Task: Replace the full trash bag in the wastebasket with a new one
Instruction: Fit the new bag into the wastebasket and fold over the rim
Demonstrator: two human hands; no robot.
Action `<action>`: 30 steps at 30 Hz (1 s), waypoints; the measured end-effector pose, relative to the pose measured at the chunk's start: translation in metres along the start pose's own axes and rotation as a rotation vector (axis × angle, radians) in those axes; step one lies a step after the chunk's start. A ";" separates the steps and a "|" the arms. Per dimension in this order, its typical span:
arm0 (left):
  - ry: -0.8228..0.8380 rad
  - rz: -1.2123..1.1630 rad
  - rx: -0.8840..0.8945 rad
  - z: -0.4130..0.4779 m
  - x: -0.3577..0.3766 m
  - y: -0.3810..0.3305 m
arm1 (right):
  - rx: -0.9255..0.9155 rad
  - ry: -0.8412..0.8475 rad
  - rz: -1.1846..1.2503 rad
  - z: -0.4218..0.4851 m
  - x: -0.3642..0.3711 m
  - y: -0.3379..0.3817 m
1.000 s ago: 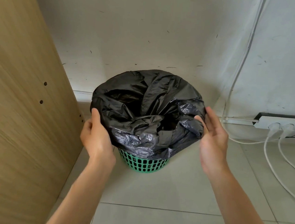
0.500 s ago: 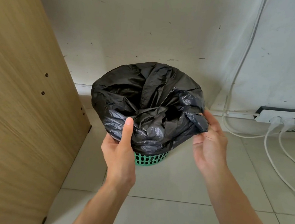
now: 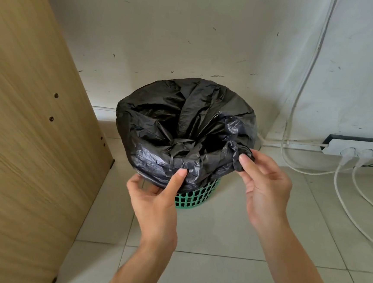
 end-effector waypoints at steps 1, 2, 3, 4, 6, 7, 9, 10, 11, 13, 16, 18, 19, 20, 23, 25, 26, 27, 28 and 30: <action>-0.040 -0.013 0.016 0.000 -0.004 -0.001 | -0.020 -0.021 -0.018 -0.002 -0.005 0.001; -0.063 -0.023 0.040 0.000 -0.007 -0.002 | -0.043 -0.054 -0.030 -0.005 -0.010 0.004; -0.078 -0.027 0.061 0.000 -0.010 -0.003 | -0.065 -0.089 -0.039 -0.007 -0.015 0.006; -0.088 -0.028 0.076 0.000 -0.012 -0.005 | -0.085 -0.122 -0.052 -0.010 -0.019 0.008; -0.099 -0.021 0.092 -0.003 -0.016 -0.006 | -0.122 -0.142 -0.071 -0.016 -0.019 0.011; -0.099 -0.020 0.093 -0.005 -0.016 -0.006 | -0.132 -0.140 -0.078 -0.018 -0.018 0.010; -0.088 -0.036 0.086 -0.010 -0.015 -0.004 | -0.140 -0.141 -0.096 -0.023 -0.015 0.009; -0.076 -0.030 0.088 -0.012 -0.014 -0.004 | -0.142 -0.142 -0.108 -0.025 -0.015 0.008; -0.058 -0.006 0.099 -0.015 -0.012 -0.005 | -0.147 -0.141 -0.119 -0.025 -0.015 0.008; 0.000 0.044 0.121 -0.019 -0.004 -0.007 | -0.176 -0.137 -0.153 -0.026 -0.013 0.010; 0.050 0.065 0.124 -0.018 0.009 -0.008 | -0.213 -0.112 -0.201 -0.027 -0.006 0.012; 0.070 0.086 0.138 -0.014 0.015 -0.008 | -0.215 -0.073 -0.195 -0.028 0.000 0.013; 0.069 0.106 0.145 -0.012 0.016 -0.007 | -0.223 -0.056 -0.209 -0.028 0.002 0.013; 0.059 0.131 0.152 -0.010 0.017 -0.006 | -0.240 -0.040 -0.240 -0.029 0.004 0.015; 0.013 0.194 0.152 -0.005 0.017 -0.003 | -0.285 0.010 -0.351 -0.033 0.011 0.014; -0.001 0.184 0.156 -0.002 0.017 -0.002 | -0.306 0.040 -0.393 -0.036 0.015 0.013; 0.004 0.177 0.159 -0.002 0.018 -0.002 | -0.316 0.051 -0.410 -0.037 0.016 0.013; 0.021 0.172 0.160 -0.003 0.020 -0.002 | -0.325 0.059 -0.426 -0.038 0.017 0.014; 0.042 0.167 0.159 -0.005 0.022 -0.001 | -0.333 0.067 -0.435 -0.039 0.018 0.015; 0.072 0.145 0.133 -0.011 0.026 0.000 | -0.344 0.087 -0.441 -0.040 0.019 0.015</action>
Point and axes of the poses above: each hand's wrist, its own z-axis towards the middle knuckle, its own x-axis out of the palm, y = z × x, the point moved 10 cm from there along z, towards the middle knuckle, and after that the axes turned 15 degrees about z, right-handed, at the moved point
